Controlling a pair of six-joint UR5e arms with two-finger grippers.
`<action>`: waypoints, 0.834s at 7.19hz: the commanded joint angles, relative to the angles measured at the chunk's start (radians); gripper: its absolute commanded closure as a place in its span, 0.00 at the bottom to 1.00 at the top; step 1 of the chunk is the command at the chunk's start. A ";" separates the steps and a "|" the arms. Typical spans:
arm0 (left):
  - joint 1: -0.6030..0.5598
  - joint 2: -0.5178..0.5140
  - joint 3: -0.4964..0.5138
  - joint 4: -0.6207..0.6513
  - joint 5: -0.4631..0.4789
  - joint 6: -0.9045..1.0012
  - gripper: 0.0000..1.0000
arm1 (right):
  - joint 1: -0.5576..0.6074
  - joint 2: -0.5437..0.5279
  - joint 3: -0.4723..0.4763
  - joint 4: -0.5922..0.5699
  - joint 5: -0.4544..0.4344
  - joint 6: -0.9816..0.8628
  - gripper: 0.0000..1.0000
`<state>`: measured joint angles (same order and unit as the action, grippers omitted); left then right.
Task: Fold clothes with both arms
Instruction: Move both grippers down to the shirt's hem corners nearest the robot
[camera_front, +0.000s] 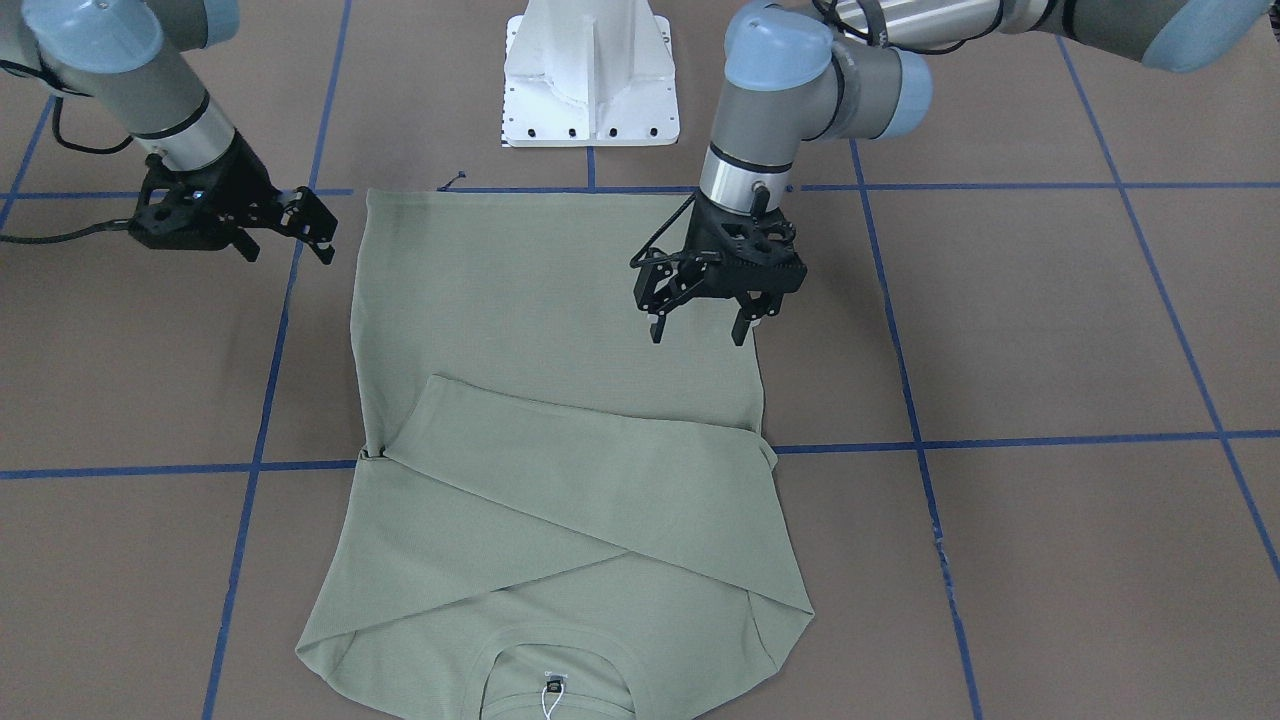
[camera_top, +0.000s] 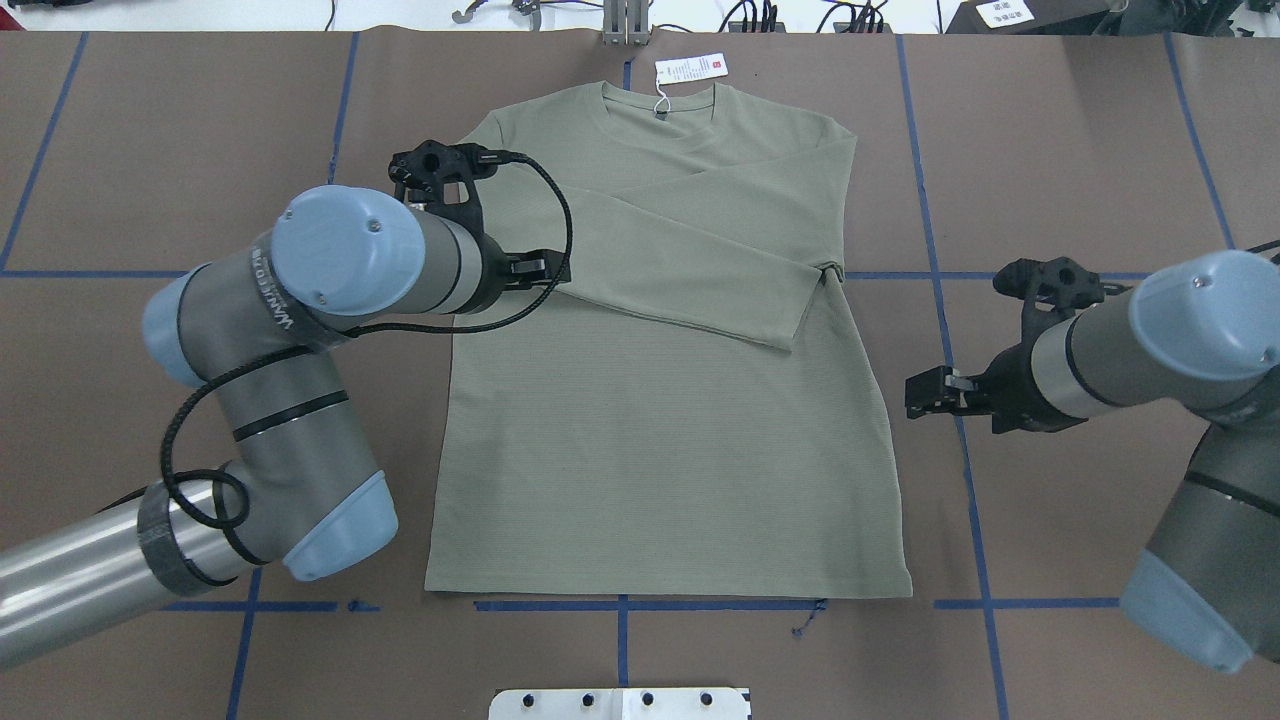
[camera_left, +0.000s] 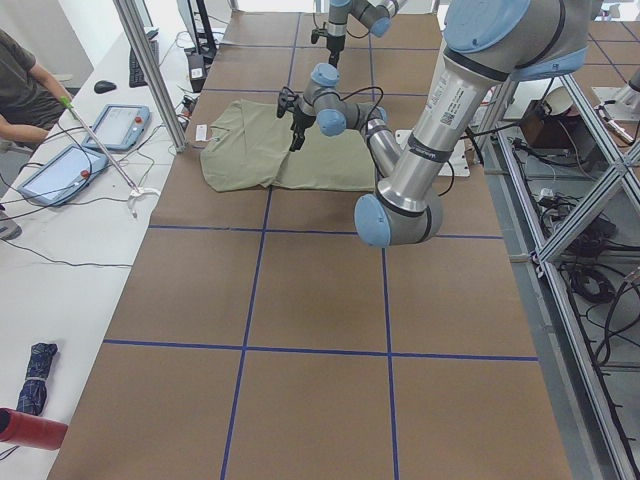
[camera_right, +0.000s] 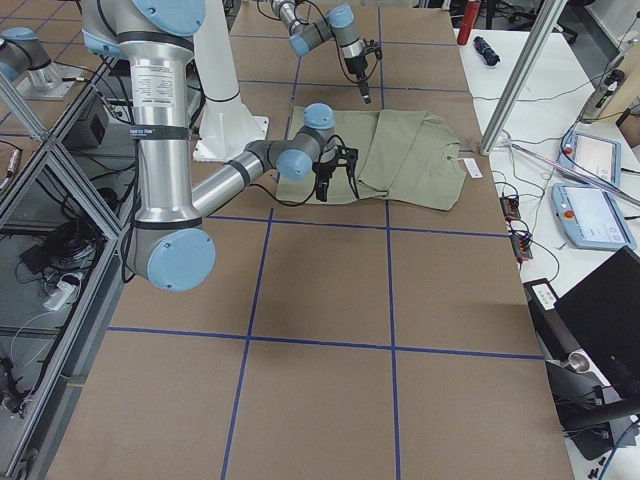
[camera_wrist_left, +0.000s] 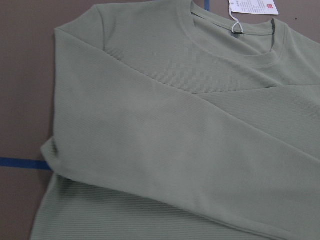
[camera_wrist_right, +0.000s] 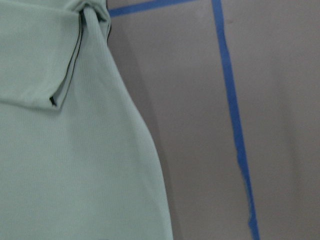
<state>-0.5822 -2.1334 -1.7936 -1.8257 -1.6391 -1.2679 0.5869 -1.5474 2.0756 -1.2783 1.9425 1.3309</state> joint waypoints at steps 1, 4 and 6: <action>-0.002 0.068 -0.073 0.000 0.001 0.012 0.00 | -0.222 -0.017 0.014 0.005 -0.147 0.129 0.00; -0.002 0.075 -0.079 0.000 0.002 0.004 0.00 | -0.297 -0.014 -0.021 0.002 -0.177 0.149 0.00; -0.002 0.088 -0.089 0.000 0.005 -0.001 0.00 | -0.308 -0.017 -0.042 0.004 -0.172 0.149 0.00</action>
<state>-0.5844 -2.0533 -1.8749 -1.8254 -1.6354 -1.2661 0.2851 -1.5612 2.0427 -1.2753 1.7687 1.4798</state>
